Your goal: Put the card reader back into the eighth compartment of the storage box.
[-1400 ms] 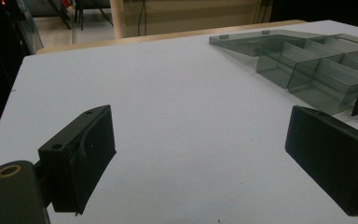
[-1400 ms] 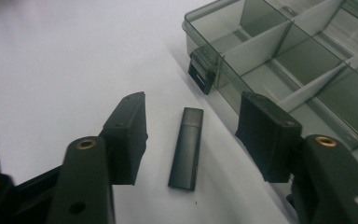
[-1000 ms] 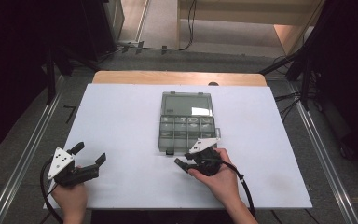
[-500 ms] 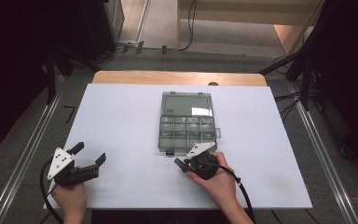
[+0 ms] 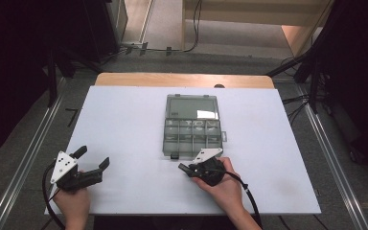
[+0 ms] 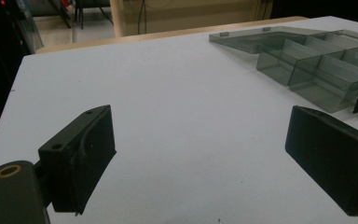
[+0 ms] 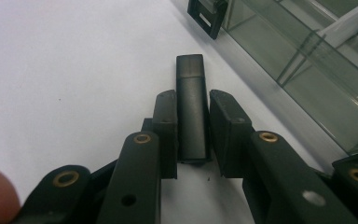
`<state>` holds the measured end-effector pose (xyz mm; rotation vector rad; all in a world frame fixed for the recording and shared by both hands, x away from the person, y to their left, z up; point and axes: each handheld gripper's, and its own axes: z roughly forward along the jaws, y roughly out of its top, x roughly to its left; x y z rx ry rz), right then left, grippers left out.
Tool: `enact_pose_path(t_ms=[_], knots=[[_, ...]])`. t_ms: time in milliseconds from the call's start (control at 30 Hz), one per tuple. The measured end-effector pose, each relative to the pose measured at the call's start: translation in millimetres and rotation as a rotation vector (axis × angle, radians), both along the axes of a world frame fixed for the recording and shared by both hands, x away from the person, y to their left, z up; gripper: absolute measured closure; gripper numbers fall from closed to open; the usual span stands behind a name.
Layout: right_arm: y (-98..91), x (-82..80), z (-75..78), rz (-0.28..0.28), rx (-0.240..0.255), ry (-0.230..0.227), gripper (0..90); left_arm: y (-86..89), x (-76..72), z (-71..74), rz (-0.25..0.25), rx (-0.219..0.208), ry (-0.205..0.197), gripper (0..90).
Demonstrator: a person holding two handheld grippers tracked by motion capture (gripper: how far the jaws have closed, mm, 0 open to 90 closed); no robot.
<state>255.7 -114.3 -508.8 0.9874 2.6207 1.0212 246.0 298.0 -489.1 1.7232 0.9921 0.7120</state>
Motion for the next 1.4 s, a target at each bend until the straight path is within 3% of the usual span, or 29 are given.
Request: enact_pose_path(t_ms=[567, 733, 1400], knots=[[-5.4, 6.5, 4.9, 0.030, 0.031, 0.021, 71.4, 1.2, -1.8, -1.3, 0.001, -0.007, 0.002, 8.6], [-6.8, 7.2, 11.0, 0.031, 0.046, 0.013, 71.4, 3.0, -1.2, -1.8, 0.029, -0.024, -0.002, 8.6], [-25.9, 18.0, 36.6, 0.004, 0.112, -0.026, 71.3, -2.4, -5.7, -2.5, 0.013, 0.025, -0.027, 8.7]])
